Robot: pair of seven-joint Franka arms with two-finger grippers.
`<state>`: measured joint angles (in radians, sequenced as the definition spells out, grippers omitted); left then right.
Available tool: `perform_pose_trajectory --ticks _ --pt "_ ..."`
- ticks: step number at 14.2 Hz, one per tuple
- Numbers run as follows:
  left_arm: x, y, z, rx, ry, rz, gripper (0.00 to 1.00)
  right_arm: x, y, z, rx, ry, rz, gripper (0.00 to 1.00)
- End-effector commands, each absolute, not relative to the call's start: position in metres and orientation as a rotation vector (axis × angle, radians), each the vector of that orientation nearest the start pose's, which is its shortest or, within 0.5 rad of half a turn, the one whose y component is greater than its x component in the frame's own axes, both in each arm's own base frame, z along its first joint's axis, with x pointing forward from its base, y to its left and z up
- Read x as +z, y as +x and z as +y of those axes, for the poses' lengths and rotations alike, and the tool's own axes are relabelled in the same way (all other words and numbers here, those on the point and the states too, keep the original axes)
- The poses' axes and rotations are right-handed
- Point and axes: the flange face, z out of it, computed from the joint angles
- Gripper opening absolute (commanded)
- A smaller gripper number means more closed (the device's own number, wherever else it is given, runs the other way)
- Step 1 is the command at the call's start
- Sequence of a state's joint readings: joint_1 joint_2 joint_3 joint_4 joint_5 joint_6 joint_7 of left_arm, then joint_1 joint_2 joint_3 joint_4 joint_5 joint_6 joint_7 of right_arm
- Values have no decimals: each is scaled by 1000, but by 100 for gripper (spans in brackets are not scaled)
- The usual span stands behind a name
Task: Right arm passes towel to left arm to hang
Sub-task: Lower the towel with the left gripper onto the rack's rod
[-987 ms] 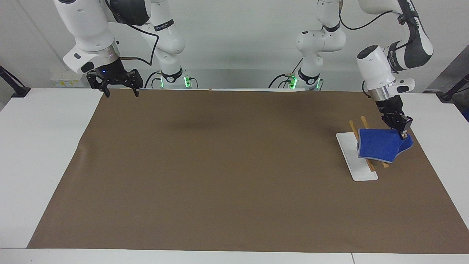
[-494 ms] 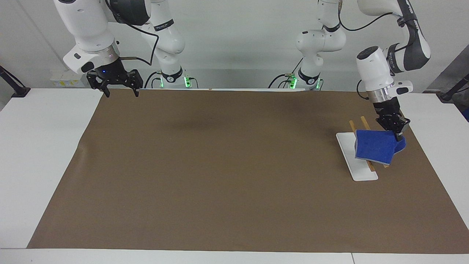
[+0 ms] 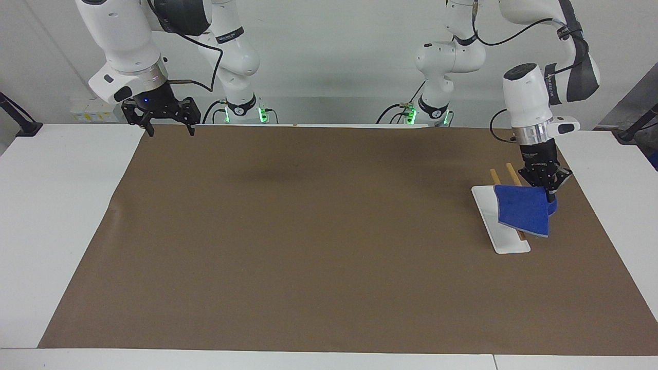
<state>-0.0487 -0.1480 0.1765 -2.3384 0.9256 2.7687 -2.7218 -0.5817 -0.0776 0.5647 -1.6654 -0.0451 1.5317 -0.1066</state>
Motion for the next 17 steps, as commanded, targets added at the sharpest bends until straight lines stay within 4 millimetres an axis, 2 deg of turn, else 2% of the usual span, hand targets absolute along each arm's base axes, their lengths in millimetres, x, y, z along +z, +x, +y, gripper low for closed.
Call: perform_pose_trajectory --ticks 1,4,7,17 --pt "452 528 23 876 1238 2303 2 614 524 -2 99 -3209 -130 100" --pt "452 528 16 848 1222 2311 2 614 524 -2 99 -3208 -129 100" --pt "443 523 14 836 1242 2319 2 614 524 -2 99 -3208 -129 100" --pt "425 505 20 841 1370 2320 2 614 524 -2 99 -3208 -127 100"
